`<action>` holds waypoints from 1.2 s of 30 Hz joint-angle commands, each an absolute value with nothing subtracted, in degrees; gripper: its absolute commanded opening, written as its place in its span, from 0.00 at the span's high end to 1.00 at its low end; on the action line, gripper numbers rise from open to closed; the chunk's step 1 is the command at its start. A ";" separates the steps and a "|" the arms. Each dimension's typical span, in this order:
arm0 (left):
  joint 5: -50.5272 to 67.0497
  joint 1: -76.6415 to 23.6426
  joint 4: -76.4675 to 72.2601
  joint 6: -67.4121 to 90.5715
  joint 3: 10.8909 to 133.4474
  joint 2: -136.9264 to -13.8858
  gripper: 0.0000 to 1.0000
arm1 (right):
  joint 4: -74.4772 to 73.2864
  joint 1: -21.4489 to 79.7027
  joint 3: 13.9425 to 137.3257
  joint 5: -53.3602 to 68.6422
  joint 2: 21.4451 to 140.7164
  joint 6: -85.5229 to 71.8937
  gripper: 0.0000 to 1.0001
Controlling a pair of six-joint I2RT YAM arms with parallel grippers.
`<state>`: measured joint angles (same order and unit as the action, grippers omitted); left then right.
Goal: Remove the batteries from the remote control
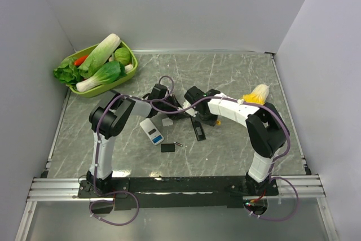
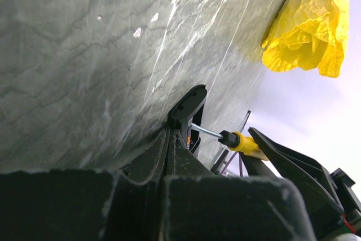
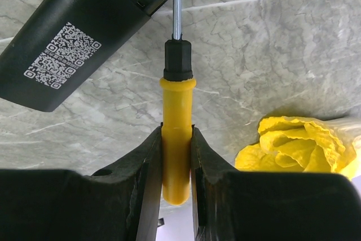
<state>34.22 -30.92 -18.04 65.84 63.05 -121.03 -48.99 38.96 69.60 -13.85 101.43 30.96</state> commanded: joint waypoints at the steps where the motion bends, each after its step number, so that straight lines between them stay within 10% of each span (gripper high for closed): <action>1: 33.40 -31.73 -18.63 66.36 64.77 -122.78 0.99 | -45.18 39.46 67.94 -8.27 100.37 32.43 1.00; 36: 30.85 -32.17 -13.63 64.07 66.53 -121.73 0.99 | -38.67 36.56 66.88 -7.47 97.03 26.63 1.00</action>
